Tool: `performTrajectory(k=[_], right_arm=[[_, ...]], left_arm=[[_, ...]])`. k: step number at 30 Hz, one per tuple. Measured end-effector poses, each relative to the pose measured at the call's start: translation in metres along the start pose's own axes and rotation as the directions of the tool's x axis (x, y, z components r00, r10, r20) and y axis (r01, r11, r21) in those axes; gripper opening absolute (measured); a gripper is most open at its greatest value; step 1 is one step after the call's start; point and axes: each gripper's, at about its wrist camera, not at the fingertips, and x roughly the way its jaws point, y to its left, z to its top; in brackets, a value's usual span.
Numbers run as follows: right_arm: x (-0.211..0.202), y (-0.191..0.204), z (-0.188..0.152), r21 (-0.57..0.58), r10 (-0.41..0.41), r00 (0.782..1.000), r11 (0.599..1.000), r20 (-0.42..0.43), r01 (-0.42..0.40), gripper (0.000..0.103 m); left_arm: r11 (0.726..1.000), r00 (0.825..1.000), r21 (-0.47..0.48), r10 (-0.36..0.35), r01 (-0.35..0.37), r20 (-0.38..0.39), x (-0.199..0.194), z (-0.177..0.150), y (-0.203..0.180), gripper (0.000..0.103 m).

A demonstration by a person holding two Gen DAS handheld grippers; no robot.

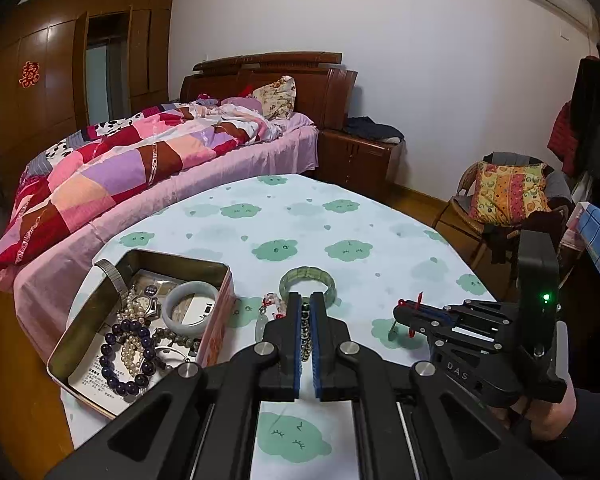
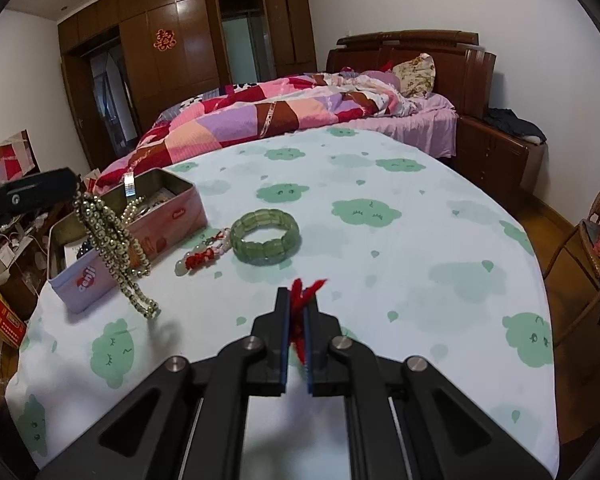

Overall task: Organize jewelry
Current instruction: 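Grasp the gold bead chain with the left tool while the right tool holds the charm, then carry the gold chain with the left tool while the right tool carries the charm to the tin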

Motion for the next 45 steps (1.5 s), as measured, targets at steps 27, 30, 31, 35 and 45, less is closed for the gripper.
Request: performTrajectory(k=[27,30,31,35,45], right_arm=[[-0.039,0.041,0.029,-0.046,0.079,0.992,0.996,0.094,-0.075,0.008],[-0.040,0.043,0.030,-0.049,0.085,0.992,0.996,0.095,-0.080,0.008],[-0.040,0.045,0.031,-0.052,0.087,0.992,0.995,0.093,-0.082,0.008],[-0.038,0.049,0.038,-0.059,0.105,0.990,0.993,0.091,-0.100,0.008],[-0.034,0.078,0.063,-0.122,0.146,0.984,0.984,0.105,-0.133,0.008]], left_arm=[[0.999,0.996,-0.037,0.025,-0.022,0.082,-0.031,0.010,0.023,0.003],[0.999,0.996,-0.039,0.026,-0.023,0.087,-0.033,0.010,0.025,0.003],[0.999,0.996,-0.037,0.027,-0.023,0.090,-0.035,0.011,0.025,0.003],[0.999,0.994,-0.038,0.034,-0.030,0.102,-0.040,0.014,0.030,0.003],[0.995,0.981,-0.059,0.091,-0.082,0.172,-0.070,0.033,0.066,0.003]])
